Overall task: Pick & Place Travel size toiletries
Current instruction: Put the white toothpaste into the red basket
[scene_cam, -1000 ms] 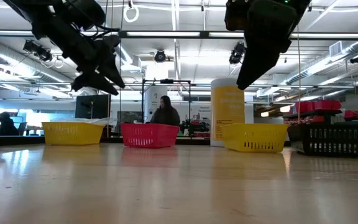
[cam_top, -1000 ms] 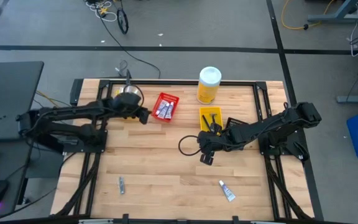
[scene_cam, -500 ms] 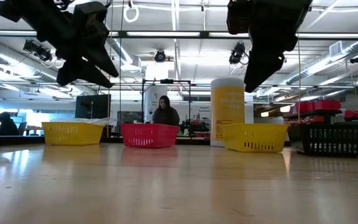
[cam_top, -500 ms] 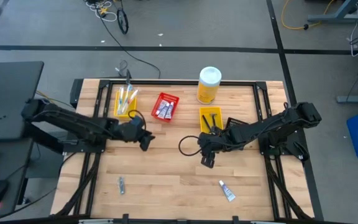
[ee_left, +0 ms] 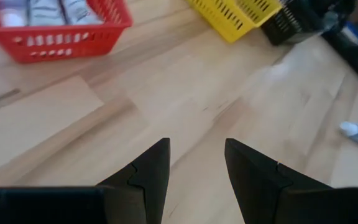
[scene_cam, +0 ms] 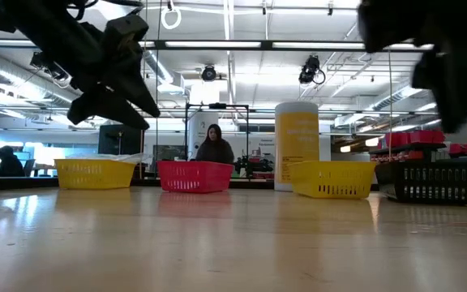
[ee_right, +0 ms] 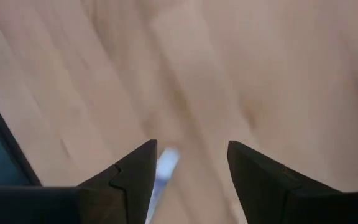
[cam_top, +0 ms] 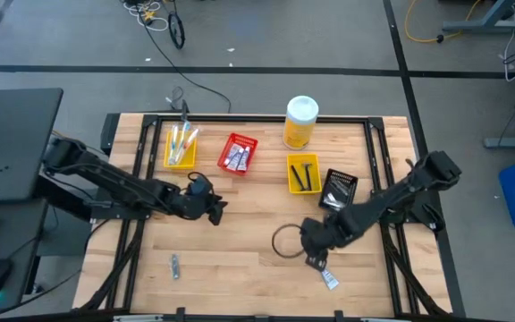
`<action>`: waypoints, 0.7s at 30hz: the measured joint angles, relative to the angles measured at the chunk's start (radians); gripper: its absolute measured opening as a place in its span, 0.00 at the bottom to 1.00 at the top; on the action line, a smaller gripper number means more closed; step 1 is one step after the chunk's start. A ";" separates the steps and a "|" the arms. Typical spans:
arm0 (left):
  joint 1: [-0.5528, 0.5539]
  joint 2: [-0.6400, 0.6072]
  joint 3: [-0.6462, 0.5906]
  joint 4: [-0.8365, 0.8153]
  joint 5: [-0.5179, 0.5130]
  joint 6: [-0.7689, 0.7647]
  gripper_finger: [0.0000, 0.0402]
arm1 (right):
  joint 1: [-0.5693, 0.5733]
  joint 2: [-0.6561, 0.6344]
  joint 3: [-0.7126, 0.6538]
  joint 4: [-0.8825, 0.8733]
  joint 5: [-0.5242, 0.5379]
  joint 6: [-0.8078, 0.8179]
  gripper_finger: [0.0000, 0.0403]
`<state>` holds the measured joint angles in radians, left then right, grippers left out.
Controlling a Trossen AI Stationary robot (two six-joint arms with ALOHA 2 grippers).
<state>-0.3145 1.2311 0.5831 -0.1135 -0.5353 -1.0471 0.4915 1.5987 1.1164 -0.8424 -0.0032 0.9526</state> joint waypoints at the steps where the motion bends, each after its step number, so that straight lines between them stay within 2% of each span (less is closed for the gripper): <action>1: 0.000 0.007 0.000 0.023 -0.001 0.004 0.41 | 0.019 0.012 0.000 -0.004 -0.011 0.028 0.51; 5: -0.012 0.037 -0.001 0.119 -0.026 0.013 0.41 | 0.073 0.073 0.000 0.002 -0.058 0.111 0.52; 12: -0.020 0.047 0.000 0.297 -0.080 0.160 0.41 | 0.117 0.145 0.000 0.065 -0.102 0.237 0.51; 15: -0.020 0.047 0.000 0.366 -0.074 0.233 0.41 | 0.135 0.169 0.000 0.066 -0.097 0.290 0.50; 21: -0.020 0.046 0.000 0.405 -0.072 0.300 0.41 | 0.159 0.239 0.000 0.087 -0.080 0.353 0.51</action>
<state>-0.3340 1.2774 0.5827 0.2913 -0.6077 -0.7473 0.6503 1.8374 1.1160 -0.7553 -0.0834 1.3051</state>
